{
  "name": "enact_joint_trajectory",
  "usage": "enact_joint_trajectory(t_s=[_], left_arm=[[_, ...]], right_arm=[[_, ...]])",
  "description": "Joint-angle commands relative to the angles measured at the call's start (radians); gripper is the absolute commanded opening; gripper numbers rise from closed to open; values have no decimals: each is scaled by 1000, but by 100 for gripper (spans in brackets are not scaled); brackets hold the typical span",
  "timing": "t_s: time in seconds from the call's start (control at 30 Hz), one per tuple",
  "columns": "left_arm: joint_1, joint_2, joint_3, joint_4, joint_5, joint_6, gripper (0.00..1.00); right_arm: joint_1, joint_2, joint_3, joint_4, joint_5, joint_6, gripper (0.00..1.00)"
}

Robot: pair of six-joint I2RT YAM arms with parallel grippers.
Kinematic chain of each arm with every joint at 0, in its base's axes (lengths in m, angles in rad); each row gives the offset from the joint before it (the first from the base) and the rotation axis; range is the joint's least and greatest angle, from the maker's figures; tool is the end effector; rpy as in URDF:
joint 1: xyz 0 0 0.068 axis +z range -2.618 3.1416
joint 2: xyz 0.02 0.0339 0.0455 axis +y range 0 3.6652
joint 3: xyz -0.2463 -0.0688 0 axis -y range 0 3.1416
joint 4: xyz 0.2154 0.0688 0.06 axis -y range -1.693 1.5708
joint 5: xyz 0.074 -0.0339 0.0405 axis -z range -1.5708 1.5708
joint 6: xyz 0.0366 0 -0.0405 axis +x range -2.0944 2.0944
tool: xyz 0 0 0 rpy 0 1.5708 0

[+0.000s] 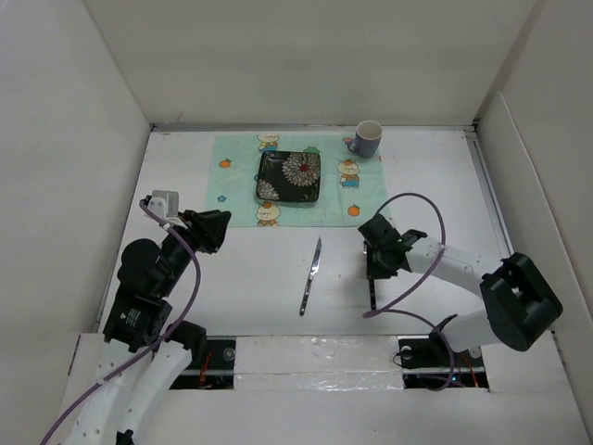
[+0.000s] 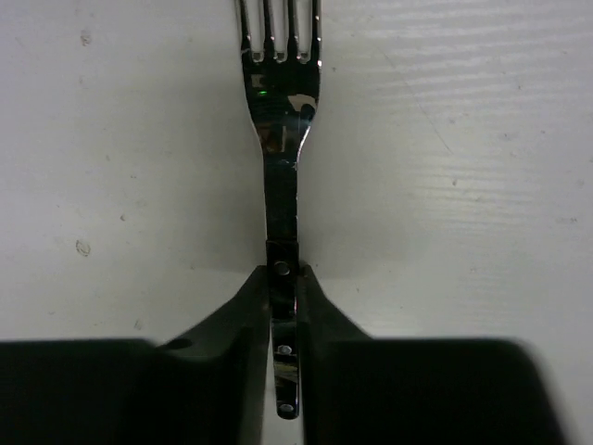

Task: Set the dinner table for one person

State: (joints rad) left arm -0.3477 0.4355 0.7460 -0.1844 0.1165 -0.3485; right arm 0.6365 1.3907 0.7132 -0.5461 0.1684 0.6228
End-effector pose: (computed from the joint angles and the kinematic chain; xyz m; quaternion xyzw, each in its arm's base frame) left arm 0.0859 -0.0357 0.3542 0.0434 0.6600 -0.2917 0.6909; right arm 0.1796 0.1251 0.1640 0.0078 0.9816 0.0344 0.1879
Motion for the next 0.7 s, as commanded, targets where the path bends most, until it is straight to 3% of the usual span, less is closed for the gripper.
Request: enact_joint_trajectory(t_s=[0.0,0.03,0.23,0.33,0.43,0.53,0.57,0.63,0.67], left_arm=[[-7,-23,9,34,6,11,28],[-7,-21,10,34,2,11,28],[-7,-26,13,28,-32,-1,28],[-7,-20,16,16,-101,-30,28],[-7,-18,18,8,-173,-76,33],[3,6,39,-10,-247,-130,36],[12,29,55,-38,-282,-142,36],[12,38,64,-53,-300,-155,36],[12,42,64,-55,-313,-159,36]], right_arm=[[6,19,37,18,15,-6,6],[6,11,42,12,20,-2,1],[45,-111,219,-68,89,2,0],[75,-101,332,32,65,-9,0],[95,32,463,129,-33,-43,0],[121,241,711,153,-46,-64,0],[130,415,917,147,-88,-67,0],[130,476,984,144,-102,-66,0],[130,532,1132,115,-104,-63,0]])
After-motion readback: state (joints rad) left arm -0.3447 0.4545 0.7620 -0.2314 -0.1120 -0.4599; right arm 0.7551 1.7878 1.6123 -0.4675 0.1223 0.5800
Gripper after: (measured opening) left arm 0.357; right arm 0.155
